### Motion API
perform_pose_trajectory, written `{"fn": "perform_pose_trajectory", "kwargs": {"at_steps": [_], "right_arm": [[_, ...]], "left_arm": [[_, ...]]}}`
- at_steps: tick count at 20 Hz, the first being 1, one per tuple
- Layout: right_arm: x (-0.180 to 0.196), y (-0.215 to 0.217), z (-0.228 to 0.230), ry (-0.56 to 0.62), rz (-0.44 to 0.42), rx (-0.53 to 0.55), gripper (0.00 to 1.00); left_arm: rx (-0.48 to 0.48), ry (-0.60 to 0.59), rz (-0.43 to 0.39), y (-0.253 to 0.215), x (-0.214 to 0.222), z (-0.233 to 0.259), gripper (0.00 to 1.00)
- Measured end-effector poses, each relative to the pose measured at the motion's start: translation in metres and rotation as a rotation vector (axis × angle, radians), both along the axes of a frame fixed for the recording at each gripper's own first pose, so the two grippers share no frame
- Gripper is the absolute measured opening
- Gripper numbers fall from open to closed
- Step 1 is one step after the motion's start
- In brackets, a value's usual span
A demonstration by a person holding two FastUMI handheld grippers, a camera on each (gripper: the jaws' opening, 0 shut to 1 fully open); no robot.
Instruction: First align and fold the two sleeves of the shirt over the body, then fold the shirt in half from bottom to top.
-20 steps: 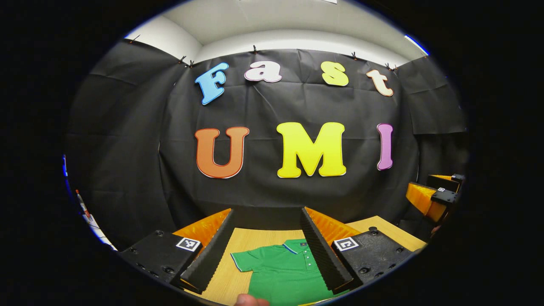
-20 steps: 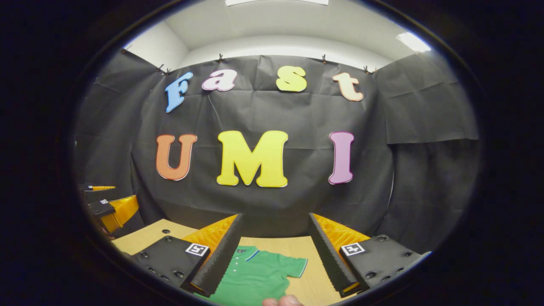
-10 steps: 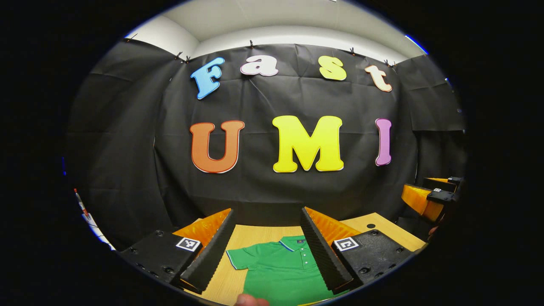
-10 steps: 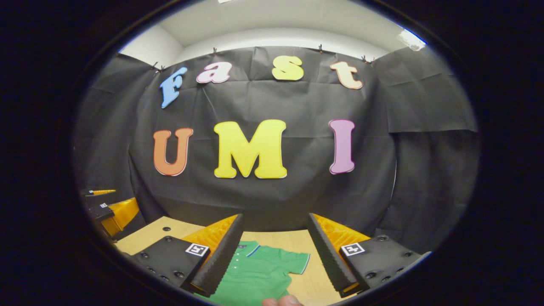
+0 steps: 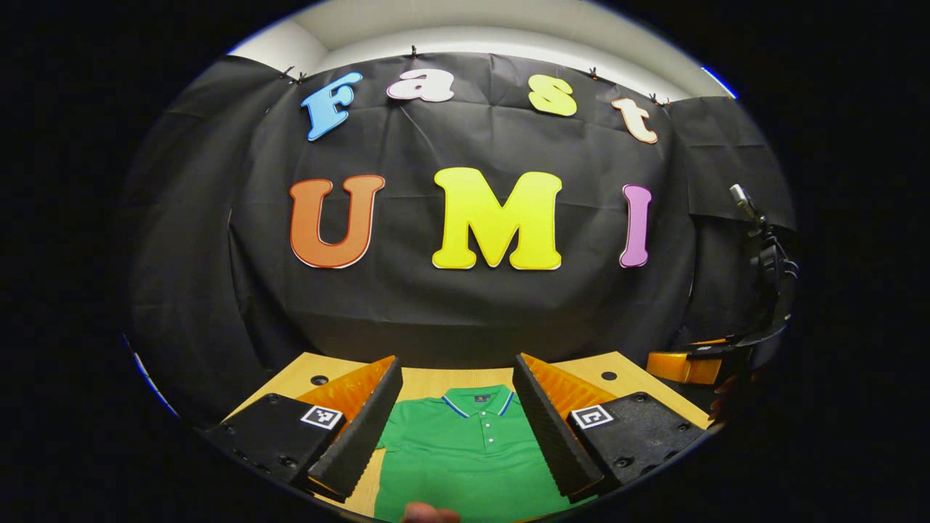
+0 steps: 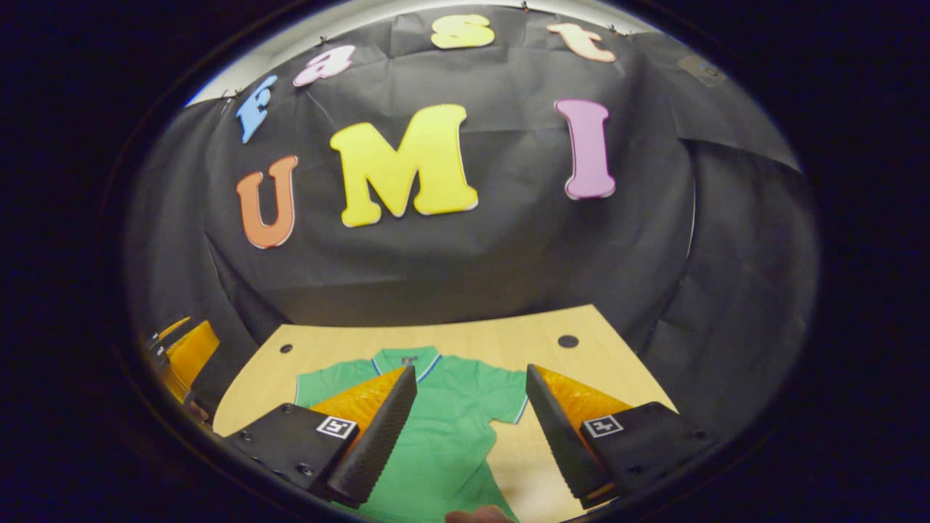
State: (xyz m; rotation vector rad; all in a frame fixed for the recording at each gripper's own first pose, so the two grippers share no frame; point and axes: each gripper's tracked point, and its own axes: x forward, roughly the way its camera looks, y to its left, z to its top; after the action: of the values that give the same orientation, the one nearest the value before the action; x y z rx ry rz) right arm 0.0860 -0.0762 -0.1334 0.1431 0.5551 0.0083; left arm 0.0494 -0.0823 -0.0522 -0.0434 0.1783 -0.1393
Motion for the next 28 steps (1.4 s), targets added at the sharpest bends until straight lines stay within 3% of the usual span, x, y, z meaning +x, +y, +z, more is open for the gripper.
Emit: {"fn": "perform_pose_trajectory", "kwargs": {"at_steps": [5, 6, 12, 13, 14, 15, 16, 18, 23, 24, 26, 27, 28], "right_arm": [[0.041, -0.026, -0.059, 0.243, -0.018, 0.081, 0.92], [0.049, -0.030, -0.072, 0.289, -0.021, 0.103, 0.98], [0.091, -0.040, -0.166, 0.576, -0.077, 0.206, 0.98], [0.095, -0.041, -0.179, 0.606, -0.079, 0.204, 0.89], [0.100, -0.041, -0.190, 0.634, -0.080, 0.206, 0.96], [0.105, -0.041, -0.201, 0.663, -0.085, 0.210, 0.88], [0.106, -0.040, -0.210, 0.710, -0.096, 0.230, 0.96], [0.117, -0.037, -0.221, 0.766, -0.143, 0.286, 0.97], [0.124, -0.045, -0.259, 0.873, -0.208, 0.207, 0.97], [0.123, -0.045, -0.263, 0.890, -0.218, 0.203, 0.88], [0.116, -0.045, -0.272, 0.945, -0.242, 0.175, 0.87], [0.121, -0.051, -0.273, 0.933, -0.264, 0.149, 0.96], [0.118, -0.054, -0.277, 0.945, -0.273, 0.115, 0.89]], "left_arm": [[-0.012, 0.064, 0.014, 0.001, 0.007, -0.022, 0.98], [-0.010, 0.076, 0.024, 0.003, 0.008, -0.026, 0.98], [-0.044, 0.149, 0.072, 0.014, 0.007, -0.047, 0.99], [-0.045, 0.162, 0.085, 0.019, 0.005, -0.052, 0.99], [-0.045, 0.174, 0.099, 0.025, 0.003, -0.056, 0.99], [-0.043, 0.188, 0.113, 0.030, 0.001, -0.059, 0.99], [-0.041, 0.201, 0.124, 0.035, -0.001, -0.063, 0.98], [-0.037, 0.221, 0.152, 0.044, -0.008, -0.071, 0.98], [-0.041, 0.266, 0.212, 0.066, -0.019, -0.083, 0.99], [-0.037, 0.264, 0.225, 0.072, -0.020, -0.083, 0.99], [-0.034, 0.270, 0.243, 0.080, -0.022, -0.086, 0.98], [-0.035, 0.276, 0.249, 0.082, -0.023, -0.089, 0.99], [-0.035, 0.281, 0.256, 0.086, -0.024, -0.090, 0.99]]}}
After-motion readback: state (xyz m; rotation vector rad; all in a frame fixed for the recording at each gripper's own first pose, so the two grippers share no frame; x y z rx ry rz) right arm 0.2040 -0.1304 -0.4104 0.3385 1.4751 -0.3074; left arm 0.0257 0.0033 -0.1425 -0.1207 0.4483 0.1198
